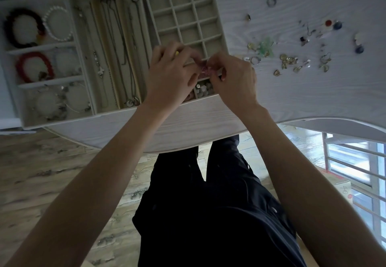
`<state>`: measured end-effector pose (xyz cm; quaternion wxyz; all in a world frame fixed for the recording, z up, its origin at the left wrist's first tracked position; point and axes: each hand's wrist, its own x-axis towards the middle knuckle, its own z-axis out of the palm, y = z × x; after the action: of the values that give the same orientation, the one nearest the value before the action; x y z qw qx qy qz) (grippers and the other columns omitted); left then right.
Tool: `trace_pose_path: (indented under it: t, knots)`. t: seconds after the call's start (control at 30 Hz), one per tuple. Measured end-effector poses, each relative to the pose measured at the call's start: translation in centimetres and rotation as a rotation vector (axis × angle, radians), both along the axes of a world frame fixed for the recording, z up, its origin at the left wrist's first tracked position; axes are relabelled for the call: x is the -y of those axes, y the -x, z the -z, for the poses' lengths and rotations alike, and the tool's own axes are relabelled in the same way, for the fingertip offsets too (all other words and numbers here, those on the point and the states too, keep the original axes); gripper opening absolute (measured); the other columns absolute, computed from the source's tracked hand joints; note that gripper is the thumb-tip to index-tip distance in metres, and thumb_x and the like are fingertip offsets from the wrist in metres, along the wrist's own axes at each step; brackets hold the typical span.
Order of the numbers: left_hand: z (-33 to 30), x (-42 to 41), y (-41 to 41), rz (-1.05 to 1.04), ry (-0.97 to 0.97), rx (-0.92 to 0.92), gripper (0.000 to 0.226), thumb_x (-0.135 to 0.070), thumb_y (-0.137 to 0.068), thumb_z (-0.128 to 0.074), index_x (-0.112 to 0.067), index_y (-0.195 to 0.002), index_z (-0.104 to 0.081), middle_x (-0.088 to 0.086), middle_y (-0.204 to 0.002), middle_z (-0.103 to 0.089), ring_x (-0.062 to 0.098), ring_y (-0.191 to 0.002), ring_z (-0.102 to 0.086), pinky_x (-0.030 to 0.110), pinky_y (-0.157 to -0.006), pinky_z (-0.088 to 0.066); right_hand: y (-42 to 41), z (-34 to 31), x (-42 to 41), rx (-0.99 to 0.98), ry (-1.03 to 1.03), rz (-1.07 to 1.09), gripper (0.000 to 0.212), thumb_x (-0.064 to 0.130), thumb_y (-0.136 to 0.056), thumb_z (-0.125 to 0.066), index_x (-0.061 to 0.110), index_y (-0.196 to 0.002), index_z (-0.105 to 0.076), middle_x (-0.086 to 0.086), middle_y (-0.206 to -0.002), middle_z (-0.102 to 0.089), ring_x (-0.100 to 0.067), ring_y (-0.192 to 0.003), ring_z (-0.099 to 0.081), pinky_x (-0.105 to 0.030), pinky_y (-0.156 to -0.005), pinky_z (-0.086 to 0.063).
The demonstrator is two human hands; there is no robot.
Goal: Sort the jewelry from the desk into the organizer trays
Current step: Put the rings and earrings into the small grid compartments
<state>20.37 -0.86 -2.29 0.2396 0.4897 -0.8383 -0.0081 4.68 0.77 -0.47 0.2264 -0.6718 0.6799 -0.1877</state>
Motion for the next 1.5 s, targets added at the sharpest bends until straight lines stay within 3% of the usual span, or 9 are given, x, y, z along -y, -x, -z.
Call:
trace_pose_path:
  t: [0.17, 0.37, 0.6, 0.83, 1.0, 1.1, 1.23, 1.5]
  knots:
    - [-0.2, -0.2, 0.2, 0.008, 0.003, 0.026, 0.015, -0.024, -0.083, -0.065, -0.022, -0.071, -0.071, -0.012, -0.094, -0.066, 0.015, -0.095, -0.042, 0.031, -0.077, -0.029, 0.0, 0.3, -0.1, -0.122, 0.046, -0.073, 0.011, 0.016, -0.086, -0.060, 0.015, -0.089, -0.071, -0.004, -0.089, -0.066, -0.025, -0.082, -0.060, -0.028, -0.062, -0.038]
    - [0.1, -0.6, 0.0, -0.035, 0.095, 0.013, 0.020, -0.030, -0.090, -0.065, -0.021, -0.074, -0.071, -0.013, -0.089, -0.068, 0.013, -0.089, -0.045, 0.031, -0.073, -0.030, 0.3, 0.6, -0.6, -0.186, 0.151, -0.133, 0.009, 0.013, -0.082, -0.062, 0.011, -0.082, -0.071, -0.008, -0.085, -0.061, -0.027, -0.078, -0.057, -0.026, -0.053, -0.037]
    - [0.0, -0.6, -0.6, -0.003, -0.113, 0.124, 0.021, -0.032, -0.090, -0.057, -0.026, -0.082, -0.076, -0.010, -0.108, -0.065, 0.018, -0.104, -0.038, 0.036, -0.082, -0.027, 0.4, 0.7, -1.0, -0.190, 0.179, -0.103, 0.009, 0.009, -0.080, -0.059, 0.010, -0.079, -0.068, -0.006, -0.087, -0.061, -0.024, -0.078, -0.056, -0.023, -0.052, -0.032]
    - [0.3, -0.9, -0.5, -0.040, -0.158, 0.081, 0.020, -0.028, -0.090, -0.054, -0.020, -0.092, -0.072, -0.003, -0.108, -0.063, 0.020, -0.106, -0.039, 0.035, -0.085, -0.026, 0.7, 0.9, -0.9, -0.136, 0.208, -0.056, 0.009, 0.007, -0.079, -0.060, 0.009, -0.080, -0.069, -0.007, -0.090, -0.062, -0.024, -0.081, -0.055, -0.023, -0.053, -0.037]
    - [0.0, -0.4, -0.3, -0.117, -0.156, 0.021, 0.015, -0.029, -0.086, -0.058, -0.021, -0.086, -0.071, -0.003, -0.104, -0.065, 0.020, -0.105, -0.042, 0.033, -0.085, -0.026, 0.5, 1.0, -0.2, -0.160, 0.201, -0.090, 0.008, 0.015, -0.079, -0.064, 0.008, -0.081, -0.068, -0.009, -0.096, -0.062, -0.026, -0.086, -0.055, -0.023, -0.061, -0.040]
    - [-0.1, 0.1, -0.8, -0.150, -0.177, 0.002, 0.015, -0.029, -0.084, -0.059, -0.022, -0.085, -0.071, -0.003, -0.103, -0.065, 0.027, -0.104, -0.052, 0.031, -0.084, -0.024, -0.1, 0.7, 0.3, -0.211, 0.171, -0.112, 0.015, 0.024, -0.075, -0.073, 0.009, -0.078, -0.069, -0.008, -0.099, -0.062, -0.027, -0.091, -0.055, -0.031, -0.066, -0.046]
    - [-0.2, 0.3, -1.1, -0.147, -0.199, -0.002, 0.013, -0.029, -0.083, -0.060, -0.023, -0.085, -0.071, -0.005, -0.104, -0.064, 0.023, -0.103, -0.048, 0.030, -0.084, -0.025, -0.9, 0.3, 0.7, -0.245, 0.092, -0.099, 0.019, 0.027, -0.071, -0.077, 0.009, -0.078, -0.073, -0.007, -0.104, -0.061, -0.029, -0.097, -0.053, -0.036, -0.078, -0.045]
    - [0.0, 0.5, -1.2, -0.130, -0.244, -0.041, 0.017, -0.032, -0.083, -0.058, -0.023, -0.086, -0.072, -0.004, -0.104, -0.064, 0.021, -0.105, -0.044, 0.031, -0.084, -0.024, -1.5, 0.7, 1.0, -0.355, 0.190, -0.137, 0.017, 0.025, -0.071, -0.075, 0.010, -0.077, -0.073, -0.006, -0.099, -0.064, -0.029, -0.091, -0.056, -0.037, -0.076, -0.044]
